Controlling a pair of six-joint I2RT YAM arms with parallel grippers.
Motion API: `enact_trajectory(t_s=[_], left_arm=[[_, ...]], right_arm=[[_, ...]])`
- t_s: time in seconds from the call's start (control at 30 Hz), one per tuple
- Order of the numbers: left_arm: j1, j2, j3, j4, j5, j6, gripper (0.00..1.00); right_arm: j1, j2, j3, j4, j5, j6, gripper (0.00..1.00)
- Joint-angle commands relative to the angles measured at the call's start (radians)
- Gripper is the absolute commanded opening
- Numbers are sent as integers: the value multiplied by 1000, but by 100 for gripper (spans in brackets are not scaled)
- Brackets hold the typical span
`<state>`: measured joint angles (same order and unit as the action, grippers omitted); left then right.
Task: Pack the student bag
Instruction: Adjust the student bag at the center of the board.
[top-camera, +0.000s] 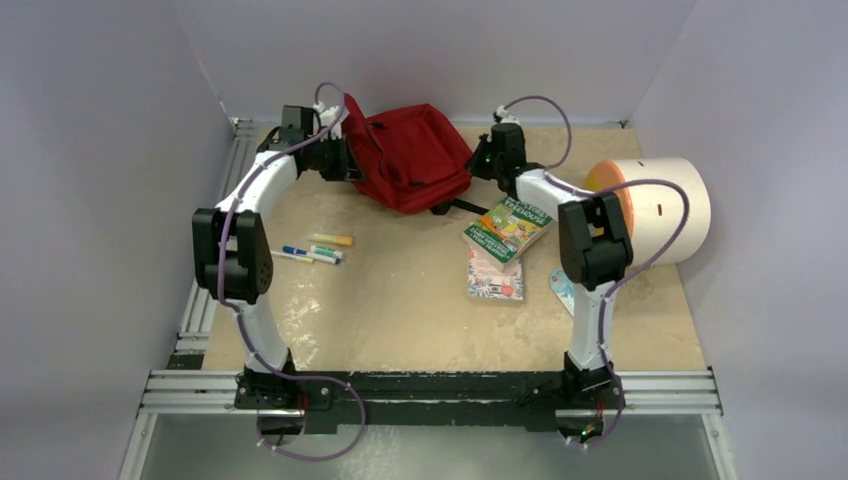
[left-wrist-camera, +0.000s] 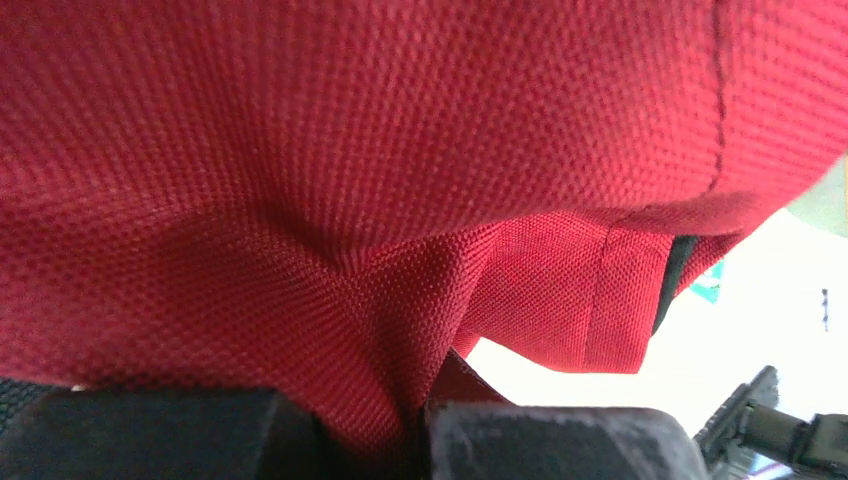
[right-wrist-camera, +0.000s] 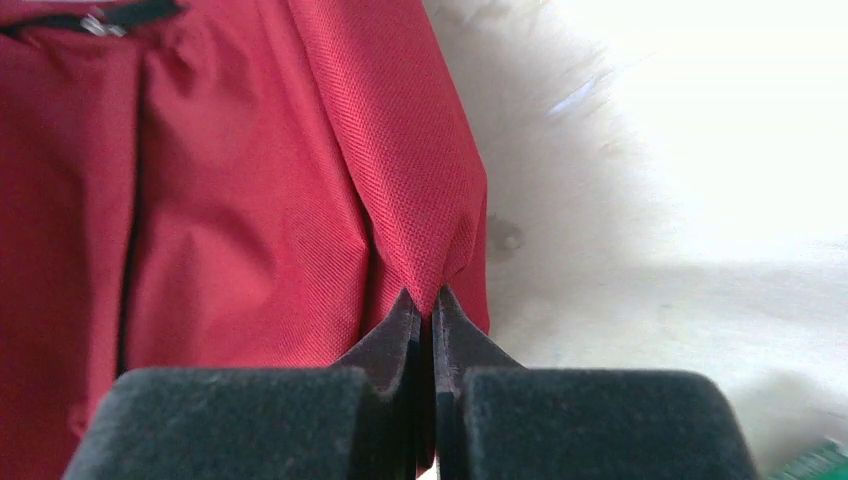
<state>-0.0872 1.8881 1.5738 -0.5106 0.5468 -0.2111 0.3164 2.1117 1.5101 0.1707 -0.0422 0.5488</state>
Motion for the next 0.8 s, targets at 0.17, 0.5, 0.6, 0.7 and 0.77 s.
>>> enact_trajectory(t_s=[0.17, 0.5, 0.6, 0.7, 0.77], left_arm=[[0, 188, 54, 85, 150, -69, 0], [1, 257, 54, 70, 87, -74, 4], [6, 230, 34, 44, 25, -87, 21], [23, 169, -14, 30, -47, -109, 35], [41, 115, -55, 28, -87, -125, 40]], right_arm=[[-102, -194, -94, 35, 147, -34, 0], [-102, -321, -268, 39, 155, -49, 37], [-102, -351, -281, 34, 163, -65, 45], [-103, -365, -284, 25, 174, -79, 48], [-102, -375, -286, 21, 182, -80, 48]])
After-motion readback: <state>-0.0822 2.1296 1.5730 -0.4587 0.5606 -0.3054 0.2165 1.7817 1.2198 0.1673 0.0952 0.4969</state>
